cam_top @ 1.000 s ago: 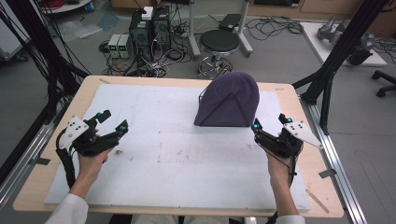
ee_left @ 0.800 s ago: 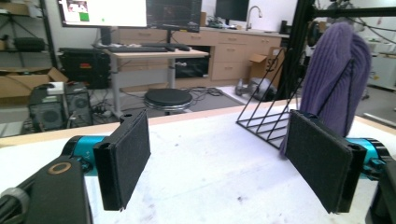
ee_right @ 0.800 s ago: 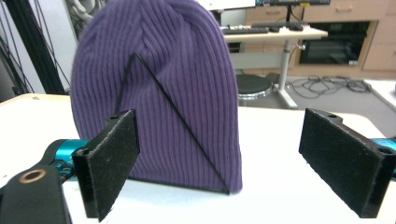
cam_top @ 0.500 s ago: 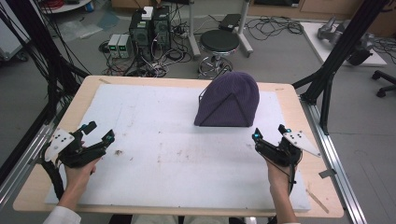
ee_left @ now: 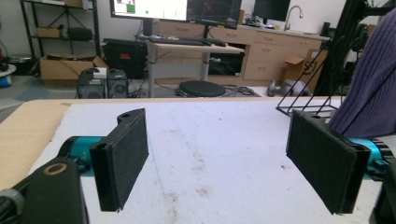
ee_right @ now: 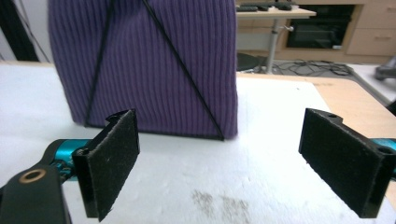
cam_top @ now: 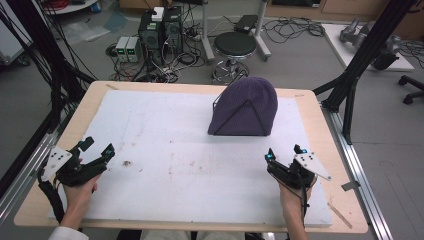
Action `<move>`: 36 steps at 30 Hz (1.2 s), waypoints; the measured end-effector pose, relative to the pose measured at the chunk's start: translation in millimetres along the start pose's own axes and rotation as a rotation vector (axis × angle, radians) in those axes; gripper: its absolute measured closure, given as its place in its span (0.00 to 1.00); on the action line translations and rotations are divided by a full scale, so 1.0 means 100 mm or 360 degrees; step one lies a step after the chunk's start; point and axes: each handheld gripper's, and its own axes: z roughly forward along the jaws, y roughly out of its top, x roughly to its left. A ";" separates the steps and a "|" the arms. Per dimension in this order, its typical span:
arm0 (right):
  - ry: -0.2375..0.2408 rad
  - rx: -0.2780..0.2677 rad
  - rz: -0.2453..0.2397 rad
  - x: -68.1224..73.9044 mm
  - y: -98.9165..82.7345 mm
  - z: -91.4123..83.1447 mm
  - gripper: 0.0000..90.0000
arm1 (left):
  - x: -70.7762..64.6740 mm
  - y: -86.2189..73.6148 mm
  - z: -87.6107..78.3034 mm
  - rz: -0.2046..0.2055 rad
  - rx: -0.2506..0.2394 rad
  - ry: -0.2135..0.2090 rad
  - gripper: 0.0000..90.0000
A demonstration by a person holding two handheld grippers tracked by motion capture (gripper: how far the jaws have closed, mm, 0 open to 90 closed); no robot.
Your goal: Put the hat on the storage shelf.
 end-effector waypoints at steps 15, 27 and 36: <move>-0.0028 -0.0054 -0.0130 0.14 -0.12 -0.04 0.13 | 0.01 -0.06 0.02 -0.0037 0.0069 -0.0020 0.24; -0.0071 -0.0050 -0.0032 0.07 -0.14 -0.06 0.13 | 0.03 -0.08 0.02 -0.0102 0.0072 -0.0010 0.25; -0.0037 -0.0028 0.0009 0.06 -0.15 -0.04 0.13 | 0.05 -0.09 0.03 -0.0189 0.0060 -0.0039 0.25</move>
